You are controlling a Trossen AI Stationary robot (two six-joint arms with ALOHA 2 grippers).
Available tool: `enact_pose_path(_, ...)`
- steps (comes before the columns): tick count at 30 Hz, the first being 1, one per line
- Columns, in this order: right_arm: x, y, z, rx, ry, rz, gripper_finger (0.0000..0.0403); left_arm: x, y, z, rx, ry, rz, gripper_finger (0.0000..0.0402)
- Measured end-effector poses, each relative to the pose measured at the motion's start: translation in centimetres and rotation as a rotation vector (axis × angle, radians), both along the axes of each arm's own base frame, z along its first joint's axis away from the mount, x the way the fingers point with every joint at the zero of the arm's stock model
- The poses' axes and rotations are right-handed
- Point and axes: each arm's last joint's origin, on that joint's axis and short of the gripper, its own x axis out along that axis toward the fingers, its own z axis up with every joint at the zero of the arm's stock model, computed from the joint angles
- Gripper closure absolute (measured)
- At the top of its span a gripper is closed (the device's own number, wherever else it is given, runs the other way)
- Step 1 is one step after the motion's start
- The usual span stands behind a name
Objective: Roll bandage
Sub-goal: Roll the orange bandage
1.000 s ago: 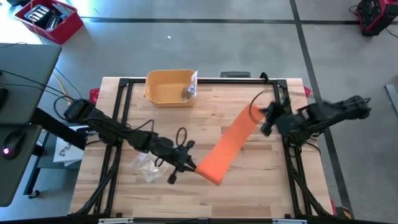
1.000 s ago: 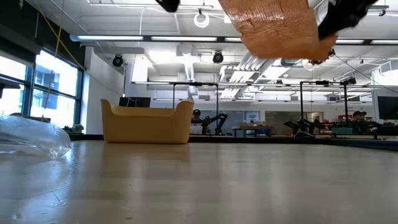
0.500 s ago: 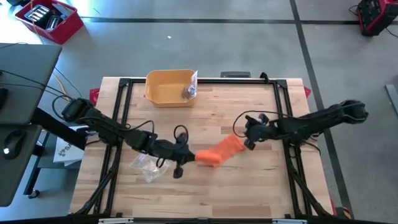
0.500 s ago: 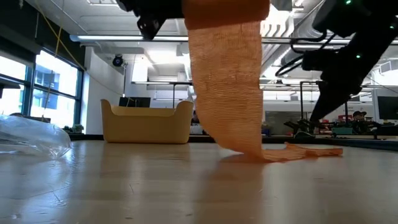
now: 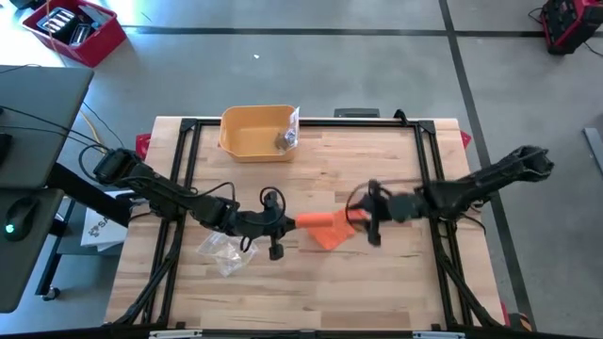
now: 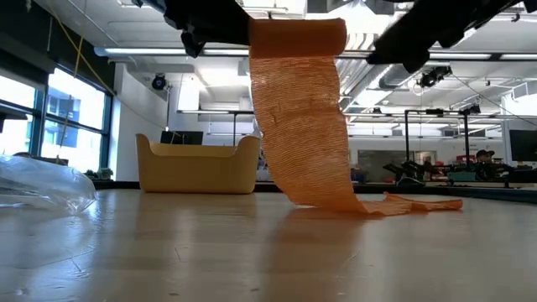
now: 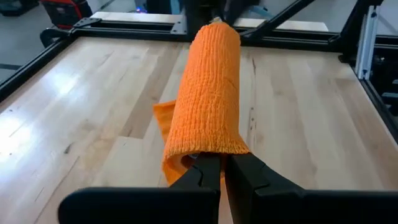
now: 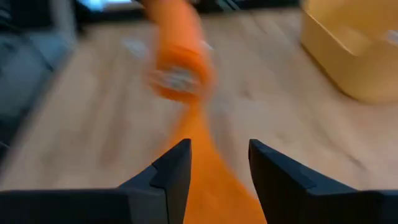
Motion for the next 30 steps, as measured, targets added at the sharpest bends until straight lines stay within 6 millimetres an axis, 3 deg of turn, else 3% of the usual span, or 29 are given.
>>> enact_pose_path(7, 1.9, 5.3, -2.9, -0.022, -0.198, -0.056, 0.0258, -0.2, -0.5, 0.0, 0.005, 0.005, -0.011, 0.0401)
enact_pose_path(12, 3.7, 7.3, -3.7, -0.126, -0.229, -0.193, 0.0259, -0.3, -0.6, -0.1, -0.004, 0.009, -0.004, 0.0401)
enact_pose_path(15, 3.6, 8.1, -3.6, -0.179, -0.209, -0.235, 0.0259, -0.3, -0.6, -0.1, -0.006, 0.008, -0.004, 0.0401)
enact_pose_path(21, 3.1, 9.0, -2.6, -0.210, -0.203, -0.262, 0.0259, -0.3, -0.6, -0.1, -0.013, 0.008, 0.000, 0.0401)
enact_pose_path(30, 4.5, 7.5, -2.3, -0.164, -0.208, -0.242, 0.0259, -0.3, -0.6, -0.1, -0.024, 0.003, 0.004, 0.0401)
